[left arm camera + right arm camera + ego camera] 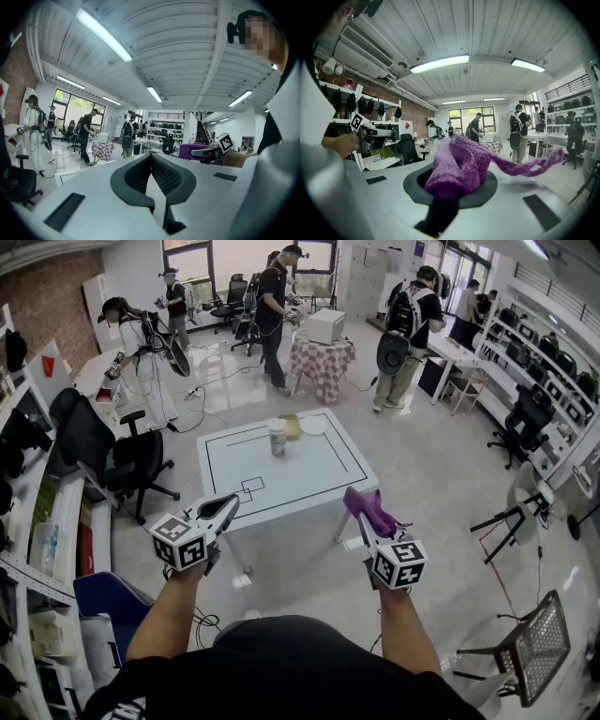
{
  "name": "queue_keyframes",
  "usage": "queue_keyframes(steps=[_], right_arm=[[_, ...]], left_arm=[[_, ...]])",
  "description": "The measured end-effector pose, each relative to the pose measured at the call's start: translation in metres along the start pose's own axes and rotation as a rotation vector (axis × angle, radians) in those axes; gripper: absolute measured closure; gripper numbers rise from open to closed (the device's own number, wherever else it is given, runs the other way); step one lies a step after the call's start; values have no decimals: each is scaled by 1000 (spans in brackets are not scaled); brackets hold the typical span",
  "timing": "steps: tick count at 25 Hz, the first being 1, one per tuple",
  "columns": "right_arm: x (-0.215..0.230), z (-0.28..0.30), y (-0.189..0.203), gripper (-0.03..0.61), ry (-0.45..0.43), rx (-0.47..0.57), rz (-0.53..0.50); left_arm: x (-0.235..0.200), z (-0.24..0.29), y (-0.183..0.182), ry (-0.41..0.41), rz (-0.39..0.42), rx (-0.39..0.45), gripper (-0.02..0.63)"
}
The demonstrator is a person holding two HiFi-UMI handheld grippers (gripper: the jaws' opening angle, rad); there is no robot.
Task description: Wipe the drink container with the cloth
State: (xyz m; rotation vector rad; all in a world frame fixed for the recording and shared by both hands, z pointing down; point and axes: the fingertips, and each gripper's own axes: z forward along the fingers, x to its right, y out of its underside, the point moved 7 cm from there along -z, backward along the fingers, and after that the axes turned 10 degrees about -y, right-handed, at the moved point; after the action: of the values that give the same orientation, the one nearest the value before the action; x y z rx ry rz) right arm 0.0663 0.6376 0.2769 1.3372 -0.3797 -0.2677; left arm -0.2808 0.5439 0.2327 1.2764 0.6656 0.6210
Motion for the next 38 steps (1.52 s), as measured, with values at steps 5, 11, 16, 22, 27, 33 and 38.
queue_keyframes(steps=[5,11,16,22,27,33,38], right_arm=[[1,9,-6,503,-13,0,-6],[7,37,-7,503,-28,3,22],[21,66,-2,502,-21,-18,56],[35,119,-5,502,0,-48,73],[47,170,-7,502,18,-80,91],[58,231,-18,502,19,-112,95],[68,281,-25,502,44,-136,88]], left_arm=[[0,3,7,3,-18,4,592],[-22,11,25,9,-62,-14,592],[-52,28,31,6,-76,-20,593],[-109,49,22,6,-79,-31,592],[-165,75,17,7,-97,-37,592],[-225,111,9,24,-118,-41,592],[-276,134,12,34,-124,-60,592]])
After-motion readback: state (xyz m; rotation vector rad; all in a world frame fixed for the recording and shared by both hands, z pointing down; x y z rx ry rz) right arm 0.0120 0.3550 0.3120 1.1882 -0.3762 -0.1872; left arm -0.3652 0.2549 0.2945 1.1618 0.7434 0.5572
